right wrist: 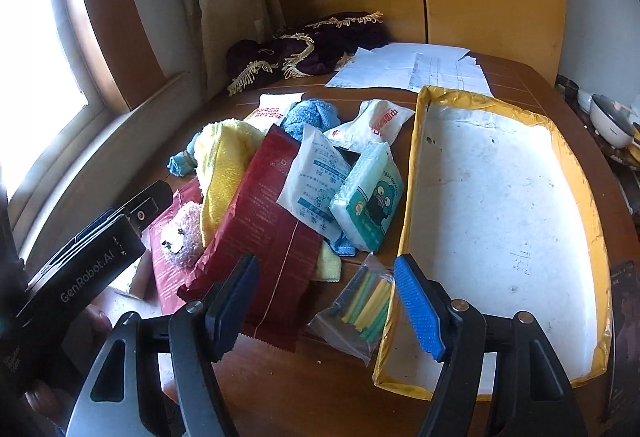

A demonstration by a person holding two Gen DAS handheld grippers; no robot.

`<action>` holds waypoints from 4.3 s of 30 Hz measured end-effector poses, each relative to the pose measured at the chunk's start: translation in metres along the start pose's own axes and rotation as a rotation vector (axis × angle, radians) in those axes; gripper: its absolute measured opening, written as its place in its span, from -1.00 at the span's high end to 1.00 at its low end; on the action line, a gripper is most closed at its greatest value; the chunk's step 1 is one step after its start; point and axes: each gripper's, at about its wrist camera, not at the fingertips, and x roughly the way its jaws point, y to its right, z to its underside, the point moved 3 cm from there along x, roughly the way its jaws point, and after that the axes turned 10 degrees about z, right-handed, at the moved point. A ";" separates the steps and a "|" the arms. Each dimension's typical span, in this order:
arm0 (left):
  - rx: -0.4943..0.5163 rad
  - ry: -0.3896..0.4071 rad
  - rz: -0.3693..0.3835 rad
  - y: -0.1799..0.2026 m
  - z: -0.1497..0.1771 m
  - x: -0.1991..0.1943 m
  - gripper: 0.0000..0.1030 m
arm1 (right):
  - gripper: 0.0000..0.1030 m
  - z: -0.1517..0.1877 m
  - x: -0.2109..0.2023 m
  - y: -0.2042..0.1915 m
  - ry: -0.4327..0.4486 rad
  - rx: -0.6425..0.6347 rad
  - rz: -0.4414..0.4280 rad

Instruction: Organize soft objects

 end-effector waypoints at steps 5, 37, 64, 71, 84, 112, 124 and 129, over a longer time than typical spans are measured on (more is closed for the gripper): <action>0.017 -0.013 0.012 0.005 0.002 0.001 -0.68 | -0.41 0.004 0.002 0.002 -0.009 -0.009 0.005; -0.002 -0.035 0.030 0.001 0.005 0.008 -0.68 | -0.34 0.002 -0.020 -0.001 0.064 0.055 -0.128; 0.007 -0.041 0.033 0.004 0.008 0.008 -0.68 | -0.21 0.003 -0.014 0.001 0.049 0.061 -0.122; 0.007 -0.041 0.033 0.004 0.008 0.008 -0.68 | -0.20 0.003 -0.015 0.003 0.046 0.061 -0.121; 0.007 -0.042 0.032 0.005 0.008 0.008 -0.68 | -0.20 0.003 -0.014 0.003 0.045 0.061 -0.122; 0.024 -0.030 0.070 -0.002 0.002 -0.011 -0.68 | -0.20 0.002 -0.025 0.008 0.097 0.089 -0.228; -0.042 -0.130 0.210 -0.008 -0.049 0.026 -0.61 | -0.08 -0.012 0.011 -0.030 -0.042 0.055 -0.314; -0.062 -0.232 0.217 -0.006 -0.066 0.073 -0.34 | -0.07 -0.018 0.028 -0.036 -0.073 0.072 -0.227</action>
